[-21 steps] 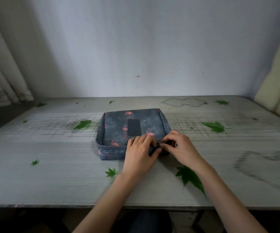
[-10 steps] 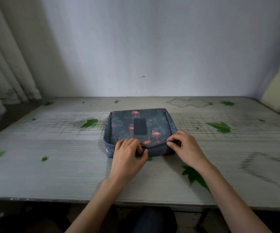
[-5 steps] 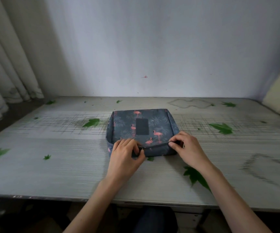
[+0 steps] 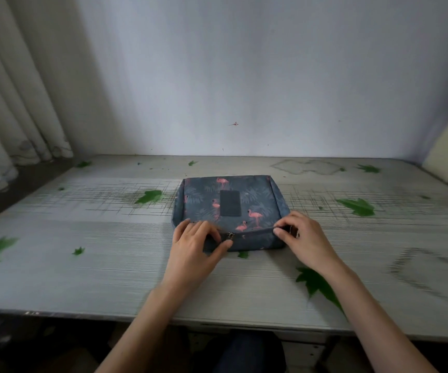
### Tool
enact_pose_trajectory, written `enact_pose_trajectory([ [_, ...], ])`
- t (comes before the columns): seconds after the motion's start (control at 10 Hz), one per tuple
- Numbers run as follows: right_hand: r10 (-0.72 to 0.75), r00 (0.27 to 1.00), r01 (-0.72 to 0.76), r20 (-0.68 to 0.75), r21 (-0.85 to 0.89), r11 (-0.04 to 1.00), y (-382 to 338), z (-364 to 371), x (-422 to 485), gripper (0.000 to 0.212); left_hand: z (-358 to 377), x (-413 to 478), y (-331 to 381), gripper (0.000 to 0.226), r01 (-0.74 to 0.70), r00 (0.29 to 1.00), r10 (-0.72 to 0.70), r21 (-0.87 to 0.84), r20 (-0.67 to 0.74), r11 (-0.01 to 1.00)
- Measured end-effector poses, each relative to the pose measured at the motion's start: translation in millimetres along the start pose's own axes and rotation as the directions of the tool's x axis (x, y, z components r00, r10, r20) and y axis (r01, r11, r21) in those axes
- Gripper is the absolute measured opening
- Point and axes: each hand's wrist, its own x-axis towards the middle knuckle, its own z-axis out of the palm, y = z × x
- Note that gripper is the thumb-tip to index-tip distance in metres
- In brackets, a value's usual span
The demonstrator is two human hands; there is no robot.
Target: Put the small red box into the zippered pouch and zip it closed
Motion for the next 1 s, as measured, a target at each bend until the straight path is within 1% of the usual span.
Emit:
enact_pose_trajectory([
  [0.1, 0.002, 1.0, -0.002, 0.003, -0.004, 1.0, 1, -2, 0, 0.008, -5, -4, -13, 0.03, 0.027, 0.999, -0.029, 0.048, 0.039, 0.998],
  [0.2, 0.005, 1.0, -0.005, 0.002, -0.006, 1.0, 1, -2, 1, 0.007, -6, -2, -25, 0.03, 0.069, 0.995, -0.073, 0.057, 0.064, 0.996],
  [0.3, 0.007, 1.0, -0.007, -0.011, -0.004, 1.0, 2, -3, 1, 0.006, -5, 10, -32, 0.018, 0.051, 0.996, -0.05, -0.008, 0.074, 0.999],
  [0.4, 0.021, 0.999, -0.022, -0.035, -0.018, 1.0, 5, -6, 1, 0.005, -1, 21, -32, 0.012, 0.039, 0.99, -0.032, -0.05, 0.134, 0.998],
  [0.7, 0.1, 0.991, -0.107, -0.083, -0.078, 0.991, 18, -18, 14, 0.008, 17, 56, -21, 0.01, 0.053, 0.98, -0.037, -0.076, 0.198, 0.996],
  [0.8, 0.103, 0.993, -0.109, -0.063, -0.087, 0.99, 22, -17, 15, 0.01, 19, 57, -23, 0.01, 0.052, 0.977, -0.038, -0.059, 0.212, 0.997],
  [0.9, 0.069, 0.996, -0.072, -0.054, -0.061, 0.996, 23, -18, 13, 0.015, 15, 53, -25, 0.014, 0.038, 0.976, -0.036, -0.002, 0.216, 0.999],
  [1.0, 0.019, 0.998, -0.023, -0.067, -0.053, 0.998, 11, -22, 23, 0.019, 8, 64, -19, 0.018, 0.043, 0.979, -0.042, 0.001, 0.201, 0.999],
])
